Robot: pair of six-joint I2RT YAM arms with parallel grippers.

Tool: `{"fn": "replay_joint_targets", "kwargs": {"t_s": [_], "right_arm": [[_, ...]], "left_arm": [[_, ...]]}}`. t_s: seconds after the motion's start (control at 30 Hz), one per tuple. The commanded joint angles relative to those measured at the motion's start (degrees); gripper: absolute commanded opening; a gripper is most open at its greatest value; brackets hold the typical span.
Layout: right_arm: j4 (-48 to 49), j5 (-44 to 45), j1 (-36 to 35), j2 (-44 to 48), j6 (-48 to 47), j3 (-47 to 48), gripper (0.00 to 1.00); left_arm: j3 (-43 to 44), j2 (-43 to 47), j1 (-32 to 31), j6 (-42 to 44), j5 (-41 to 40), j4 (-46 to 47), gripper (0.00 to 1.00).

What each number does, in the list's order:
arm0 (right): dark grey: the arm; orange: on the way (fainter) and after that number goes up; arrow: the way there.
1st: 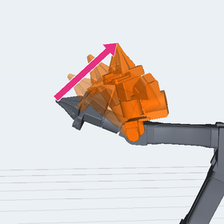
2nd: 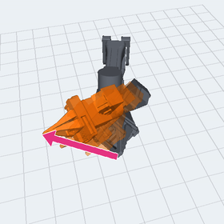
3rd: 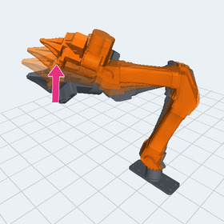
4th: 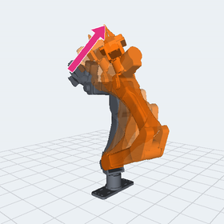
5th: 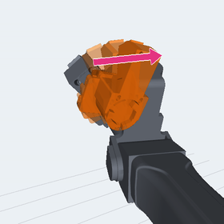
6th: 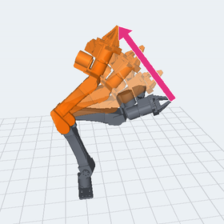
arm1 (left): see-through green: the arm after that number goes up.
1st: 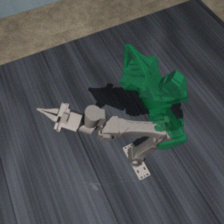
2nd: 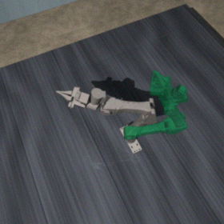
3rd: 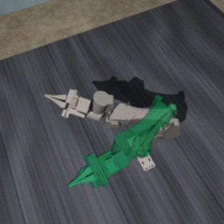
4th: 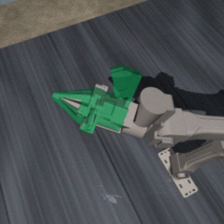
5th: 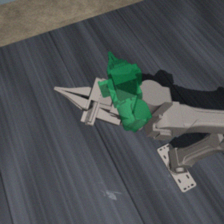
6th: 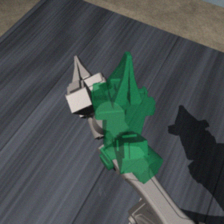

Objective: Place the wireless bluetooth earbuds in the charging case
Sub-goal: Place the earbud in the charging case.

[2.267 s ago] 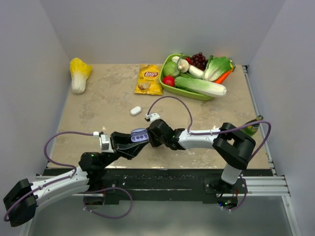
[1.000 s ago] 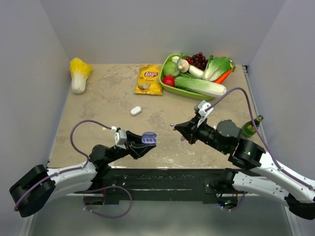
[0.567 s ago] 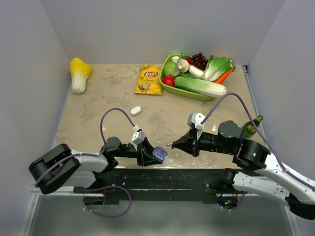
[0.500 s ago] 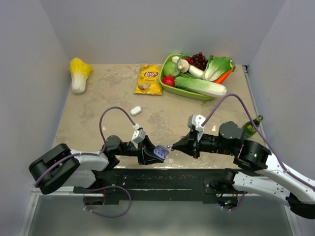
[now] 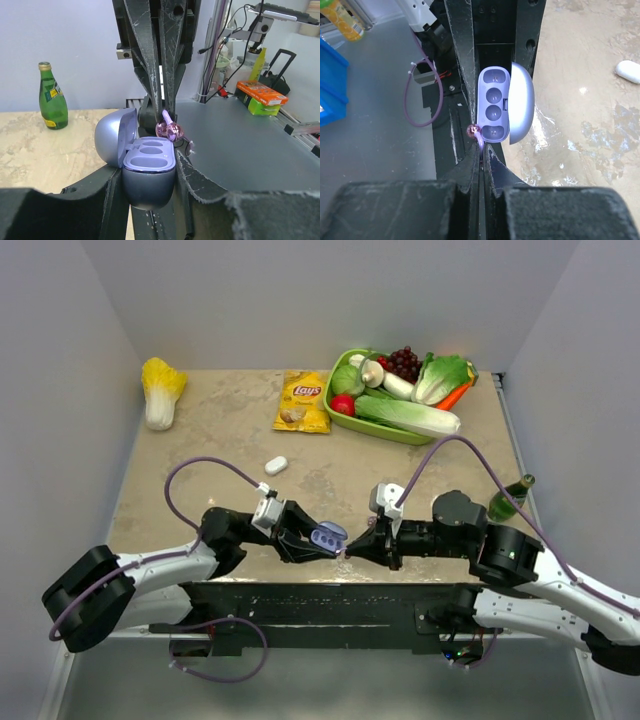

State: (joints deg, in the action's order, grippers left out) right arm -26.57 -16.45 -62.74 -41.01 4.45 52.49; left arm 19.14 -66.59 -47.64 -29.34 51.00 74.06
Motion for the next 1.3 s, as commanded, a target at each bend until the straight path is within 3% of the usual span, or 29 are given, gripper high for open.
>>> {"fn": "replay_joint_targets", "kwargs": {"t_s": [0.0,0.33,1.2,1.27], "right_arm": [[0.99,0.27,-0.54,0.5,-1.11,0.6,0.0],[4.41,3.53,-0.54,3.31,0.47,0.42,0.0],[5.21,5.2,-0.54,0.41,1.53,-2.39,0.0],[5.3,5.55,-0.54,0.41,1.97,-2.3,0.1]], "left_arm": [[2.13,0.76,-0.17,2.62,0.68,4.34,0.0],[2.57,-0.21,-1.49,4.73,-0.9,1.79,0.0],[3.19,1.02,-3.08,6.84,-4.42,-0.14,0.0],[3.28,1.02,-3.08,7.02,-4.6,-0.23,0.0]]}}
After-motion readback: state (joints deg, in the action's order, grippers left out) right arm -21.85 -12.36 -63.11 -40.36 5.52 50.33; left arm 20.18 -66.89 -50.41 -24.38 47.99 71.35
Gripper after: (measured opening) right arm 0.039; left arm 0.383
